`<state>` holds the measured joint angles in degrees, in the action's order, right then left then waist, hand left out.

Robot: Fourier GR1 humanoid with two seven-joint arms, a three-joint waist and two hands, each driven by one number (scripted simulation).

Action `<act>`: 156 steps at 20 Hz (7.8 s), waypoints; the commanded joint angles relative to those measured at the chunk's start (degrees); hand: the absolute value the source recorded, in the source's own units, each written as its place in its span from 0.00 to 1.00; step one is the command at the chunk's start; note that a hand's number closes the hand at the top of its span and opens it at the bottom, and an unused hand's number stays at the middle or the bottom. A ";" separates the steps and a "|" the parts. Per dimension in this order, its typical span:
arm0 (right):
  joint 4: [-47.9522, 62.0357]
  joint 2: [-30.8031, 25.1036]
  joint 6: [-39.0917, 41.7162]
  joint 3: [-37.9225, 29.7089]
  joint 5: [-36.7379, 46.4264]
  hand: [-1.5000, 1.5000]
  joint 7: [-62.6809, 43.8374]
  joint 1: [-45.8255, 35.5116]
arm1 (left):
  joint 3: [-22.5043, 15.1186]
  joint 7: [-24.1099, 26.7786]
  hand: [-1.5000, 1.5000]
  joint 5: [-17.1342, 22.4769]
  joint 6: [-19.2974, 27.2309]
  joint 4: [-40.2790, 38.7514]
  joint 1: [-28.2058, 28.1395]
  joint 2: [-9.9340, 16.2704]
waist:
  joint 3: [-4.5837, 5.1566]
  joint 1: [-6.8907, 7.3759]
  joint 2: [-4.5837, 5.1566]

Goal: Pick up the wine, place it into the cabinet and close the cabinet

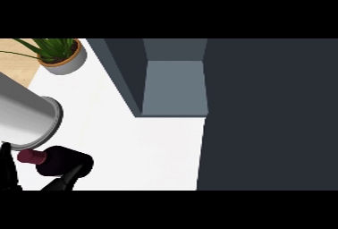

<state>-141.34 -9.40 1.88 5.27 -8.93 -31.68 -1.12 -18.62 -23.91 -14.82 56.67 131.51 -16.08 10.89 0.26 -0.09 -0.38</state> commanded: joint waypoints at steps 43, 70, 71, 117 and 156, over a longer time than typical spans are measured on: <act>-7.15 1.22 4.03 -4.72 -5.55 0.00 -4.31 0.34 | 25.21 54.30 0.00 38.93 -35.81 -46.05 -0.52 -10.60 | -0.28 -0.12 0.33; -7.86 4.95 1.20 0.28 1.42 0.00 -9.49 -3.38 | 26.42 65.56 1.00 42.44 -51.87 -64.25 5.38 -9.21 | -0.24 -0.01 0.28; -10.43 3.37 2.79 -1.59 -2.64 0.00 -11.17 -1.57 | 28.21 65.46 1.00 42.64 -51.74 -69.90 10.56 -7.61 | -0.23 -0.46 0.30; -8.84 5.91 2.54 -1.32 -0.39 0.00 -12.29 -4.21 | 5.80 26.32 1.00 28.63 -50.86 -25.23 22.02 -5.06 | -0.26 -0.31 0.28; -4.29 4.59 8.05 -9.38 -7.86 0.00 -6.52 -2.72 | -6.64 33.49 1.00 35.74 -18.94 -53.57 51.45 -10.89 | -0.27 -1.02 0.52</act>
<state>-141.88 -4.00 9.54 -0.25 -8.09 -37.14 -4.46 -27.98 5.85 16.35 38.99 82.77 32.47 0.01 0.01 -0.91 0.03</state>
